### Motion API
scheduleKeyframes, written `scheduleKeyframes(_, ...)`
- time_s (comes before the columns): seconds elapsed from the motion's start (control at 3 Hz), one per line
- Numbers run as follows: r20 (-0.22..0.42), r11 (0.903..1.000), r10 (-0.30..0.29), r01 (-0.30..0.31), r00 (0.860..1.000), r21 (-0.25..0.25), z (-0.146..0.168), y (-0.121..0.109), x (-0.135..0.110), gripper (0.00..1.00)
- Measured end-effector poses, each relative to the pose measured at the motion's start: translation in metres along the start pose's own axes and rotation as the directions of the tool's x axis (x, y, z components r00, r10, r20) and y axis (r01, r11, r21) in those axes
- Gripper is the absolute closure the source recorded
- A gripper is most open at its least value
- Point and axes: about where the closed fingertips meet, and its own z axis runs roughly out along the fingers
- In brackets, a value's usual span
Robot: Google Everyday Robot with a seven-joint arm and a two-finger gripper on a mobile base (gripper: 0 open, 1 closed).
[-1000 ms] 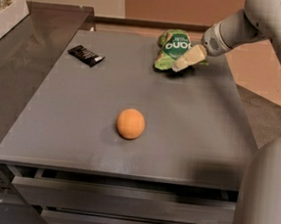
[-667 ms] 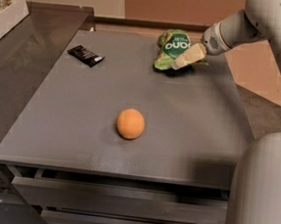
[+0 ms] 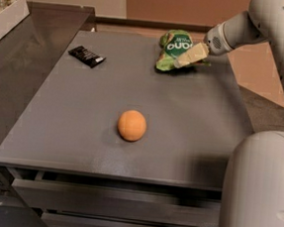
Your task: Move green rice chip bag near rxbar chocolate
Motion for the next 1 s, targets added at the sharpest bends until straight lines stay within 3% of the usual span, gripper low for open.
scheduleKeyframes(0.67,0.022,0.998,0.012,-0.013,1.0,0.061,0.0067,-0.0138,-0.0031,0.0)
scheduleKeyframes(1.0,0.046,0.9982,0.019,-0.022,0.999,0.056,0.0119,-0.0144,-0.0043,0.0)
